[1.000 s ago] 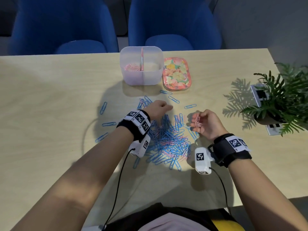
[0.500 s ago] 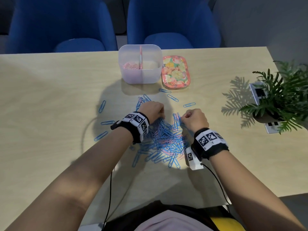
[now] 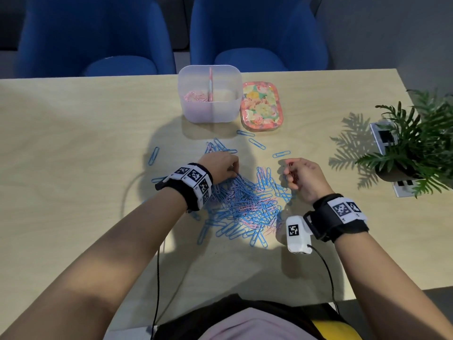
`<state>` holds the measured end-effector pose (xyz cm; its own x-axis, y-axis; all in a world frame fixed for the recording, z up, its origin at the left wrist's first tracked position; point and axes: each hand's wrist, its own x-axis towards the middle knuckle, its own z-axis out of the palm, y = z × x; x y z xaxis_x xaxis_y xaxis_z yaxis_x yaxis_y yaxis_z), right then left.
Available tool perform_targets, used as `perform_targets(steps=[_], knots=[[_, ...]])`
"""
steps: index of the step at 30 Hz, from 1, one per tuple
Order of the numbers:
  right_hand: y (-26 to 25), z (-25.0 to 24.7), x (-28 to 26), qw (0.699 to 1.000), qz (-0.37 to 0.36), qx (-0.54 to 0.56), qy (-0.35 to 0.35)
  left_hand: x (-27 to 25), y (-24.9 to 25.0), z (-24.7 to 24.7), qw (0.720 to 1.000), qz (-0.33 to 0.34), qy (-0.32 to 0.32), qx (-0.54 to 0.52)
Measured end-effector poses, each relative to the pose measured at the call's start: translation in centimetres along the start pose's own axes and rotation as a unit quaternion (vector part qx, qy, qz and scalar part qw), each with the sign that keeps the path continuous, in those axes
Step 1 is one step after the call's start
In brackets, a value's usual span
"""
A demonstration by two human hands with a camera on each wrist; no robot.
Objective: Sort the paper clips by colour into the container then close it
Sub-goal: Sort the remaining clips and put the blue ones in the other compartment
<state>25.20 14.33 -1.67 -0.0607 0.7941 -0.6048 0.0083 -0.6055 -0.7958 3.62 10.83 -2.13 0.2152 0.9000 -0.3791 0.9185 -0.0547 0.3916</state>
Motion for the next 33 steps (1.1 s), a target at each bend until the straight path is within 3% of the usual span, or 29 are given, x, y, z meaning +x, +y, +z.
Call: perform_targets(steps=[2, 4, 7, 9, 11, 13, 15, 17, 20, 24, 28, 31, 33], knots=[[0.5, 0.3, 0.6, 0.998, 0.012, -0.056, 0.009, 0.1, 0.2, 0.1, 1.0, 0.0, 0.013, -0.003], [1.3, 0.9, 1.0, 0.98, -0.043, -0.19, 0.041, 0.1, 0.5, 0.1, 0.999, 0.005, 0.038, -0.017], [2.1, 1.5, 1.2, 0.908, -0.105, -0.401, 0.068, 0.4, 1.2, 0.2, 0.999, 0.023, 0.027, -0.008], [2.5, 1.6, 1.5, 0.877, -0.11, -0.462, 0.068, 0.6, 1.6, 0.2, 1.0, 0.024, 0.002, 0.014], [2.7, 1.4, 2.0, 0.889, -0.102, -0.444, 0.054, 0.9, 1.6, 0.3, 0.999, 0.021, -0.017, 0.026], [2.7, 0.9, 1.9, 0.925, -0.083, -0.369, 0.023, 1.0, 1.5, 0.5, 1.0, 0.013, -0.023, 0.014], [2.9, 0.0, 1.3, 0.948, -0.07, -0.31, 0.006, 1.2, 1.3, 0.5, 0.999, 0.001, -0.02, -0.04], [3.2, -1.4, 0.8, 0.948, -0.064, -0.312, -0.004, 1.4, 1.0, 0.3, 0.991, -0.017, -0.015, -0.135], [3.0, -2.7, 0.7, 0.928, -0.068, -0.366, 0.014, 1.7, 0.8, -0.1, 0.961, -0.045, -0.018, -0.274], [1.0, -2.0, 1.9, 0.881, -0.113, -0.437, 0.141, 1.6, 1.4, -0.4, 0.901, -0.049, -0.048, -0.428], [0.6, -0.4, 2.9, 0.858, -0.08, -0.5, 0.083, 1.5, 2.6, -0.6, 0.818, -0.066, -0.073, -0.566], [0.5, 0.1, 3.5, 0.871, -0.063, -0.486, 0.048, 1.5, 3.4, -0.9, 0.757, -0.121, -0.102, -0.634], [0.3, 0.1, 3.3, 0.883, -0.058, -0.465, 0.032, 1.7, 4.0, -0.9, 0.742, -0.168, -0.121, -0.638]])
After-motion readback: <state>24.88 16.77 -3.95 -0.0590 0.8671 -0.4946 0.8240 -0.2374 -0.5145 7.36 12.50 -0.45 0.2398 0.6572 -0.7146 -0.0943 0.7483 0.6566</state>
